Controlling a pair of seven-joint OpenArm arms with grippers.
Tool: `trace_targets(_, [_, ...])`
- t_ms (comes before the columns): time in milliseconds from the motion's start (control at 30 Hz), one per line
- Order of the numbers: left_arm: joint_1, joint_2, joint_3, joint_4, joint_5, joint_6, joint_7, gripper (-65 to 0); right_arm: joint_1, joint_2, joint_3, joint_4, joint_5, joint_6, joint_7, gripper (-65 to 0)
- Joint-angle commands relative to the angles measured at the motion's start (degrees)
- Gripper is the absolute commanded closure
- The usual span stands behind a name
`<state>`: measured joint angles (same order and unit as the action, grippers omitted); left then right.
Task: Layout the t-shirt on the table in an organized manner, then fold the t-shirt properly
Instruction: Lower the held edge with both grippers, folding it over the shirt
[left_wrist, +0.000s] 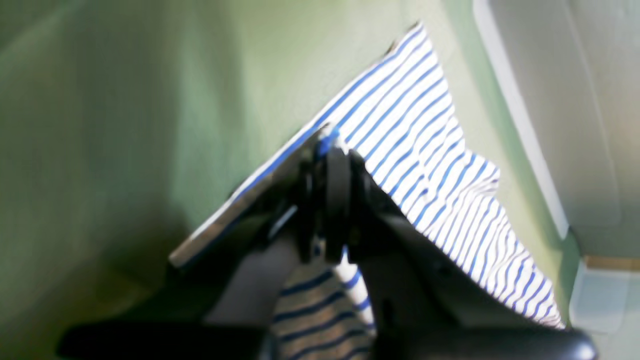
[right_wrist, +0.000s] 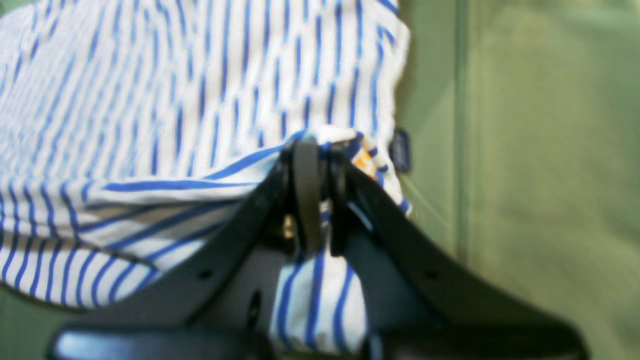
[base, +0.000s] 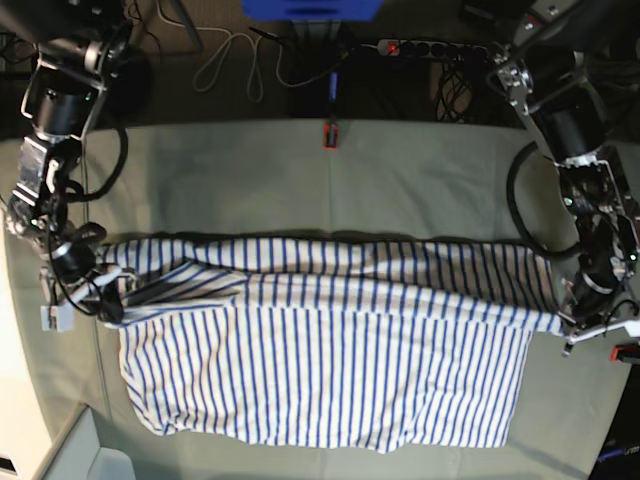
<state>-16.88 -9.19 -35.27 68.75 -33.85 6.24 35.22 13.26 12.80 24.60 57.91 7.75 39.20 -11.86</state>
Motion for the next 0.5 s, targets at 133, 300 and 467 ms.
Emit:
trace_targets(133, [-2.3, -0.9, 0.0, -3.4, -0.7, -0.3, -1.1, -1.9, 3.1, 1.0, 0.2, -1.5, -1.8, 0.8, 1.7, -3.4])
trace_targets(300, [-3.0, -1.3, 0.0, -6.6, -0.7, -0.3, -0.4, -23.9, 2.9, 0.7, 0.7, -0.9, -5.2, 0.8, 1.8, -24.0])
trace_targets(467, [-3.0, -1.3, 0.0, -6.4, -0.7, -0.3, -0.4, -32.8, 2.5, 0.4, 3.1, 2.9, -5.2, 0.8, 1.9, -34.8])
